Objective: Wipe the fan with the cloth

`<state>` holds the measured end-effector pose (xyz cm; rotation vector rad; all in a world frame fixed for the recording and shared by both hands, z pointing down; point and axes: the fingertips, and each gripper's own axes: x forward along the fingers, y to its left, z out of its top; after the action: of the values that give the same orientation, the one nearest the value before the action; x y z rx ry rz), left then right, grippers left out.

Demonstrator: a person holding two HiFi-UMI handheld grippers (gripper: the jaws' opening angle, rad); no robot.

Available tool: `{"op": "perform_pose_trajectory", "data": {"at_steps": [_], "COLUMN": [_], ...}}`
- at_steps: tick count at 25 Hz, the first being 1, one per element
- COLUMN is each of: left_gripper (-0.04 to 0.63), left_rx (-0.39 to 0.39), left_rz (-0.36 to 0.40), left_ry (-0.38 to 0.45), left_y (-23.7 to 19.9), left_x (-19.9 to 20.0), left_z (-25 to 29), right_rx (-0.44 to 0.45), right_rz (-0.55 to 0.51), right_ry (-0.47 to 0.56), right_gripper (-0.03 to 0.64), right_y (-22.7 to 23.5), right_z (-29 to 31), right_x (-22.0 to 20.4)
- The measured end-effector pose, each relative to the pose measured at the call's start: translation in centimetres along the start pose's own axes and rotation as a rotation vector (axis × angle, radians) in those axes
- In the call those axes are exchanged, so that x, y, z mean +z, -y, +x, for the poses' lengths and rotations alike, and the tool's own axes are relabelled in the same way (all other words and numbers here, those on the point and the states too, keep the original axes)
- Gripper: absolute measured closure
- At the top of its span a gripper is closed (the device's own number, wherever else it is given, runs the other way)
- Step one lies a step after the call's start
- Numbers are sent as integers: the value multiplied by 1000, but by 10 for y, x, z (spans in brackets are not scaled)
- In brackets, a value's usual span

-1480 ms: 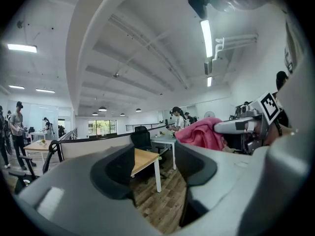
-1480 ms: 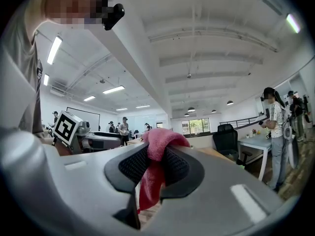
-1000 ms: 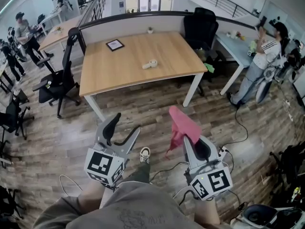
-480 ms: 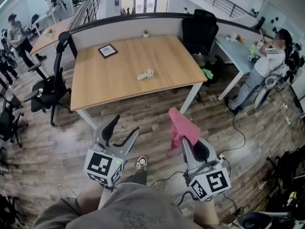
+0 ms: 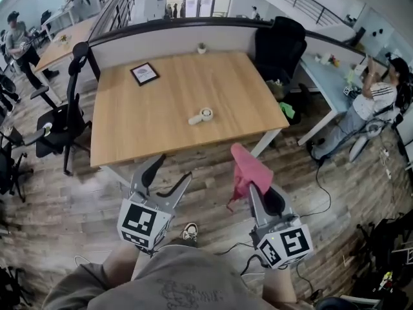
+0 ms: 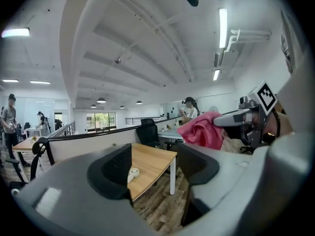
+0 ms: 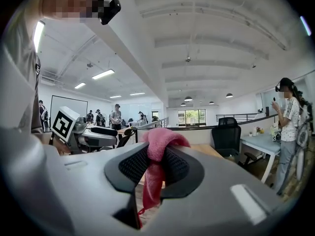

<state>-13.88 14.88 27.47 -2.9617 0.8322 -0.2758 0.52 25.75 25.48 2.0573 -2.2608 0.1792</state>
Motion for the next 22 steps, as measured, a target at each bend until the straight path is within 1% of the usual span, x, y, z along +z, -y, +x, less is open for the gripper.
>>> {"op": "perform_pose_trajectory", "data": {"at_steps": [4, 7, 14, 17, 22], "left_gripper": [305, 305, 305, 305, 305], "left_rx": [1, 3, 0, 16, 42], "left_rz": [6, 13, 0, -8, -9], "left_ry": [-10, -13, -23, -22, -38], "left_y": [-31, -46, -65, -78, -93], "left_x": [-4, -3, -4, -5, -9], "left_z": [25, 40, 61, 71, 90], "right_rx": [-5, -8, -15, -13, 24], "right_rz": [-5, -2, -1, -2, -4], "right_ry": [-2, -1, -21, -31, -34], "right_gripper": [543, 543, 543, 543, 543], "right_y": [13, 22, 39, 48, 64], "right_z": [41, 63, 94, 108, 137], "right_x": [5, 9, 8, 7, 3]}}
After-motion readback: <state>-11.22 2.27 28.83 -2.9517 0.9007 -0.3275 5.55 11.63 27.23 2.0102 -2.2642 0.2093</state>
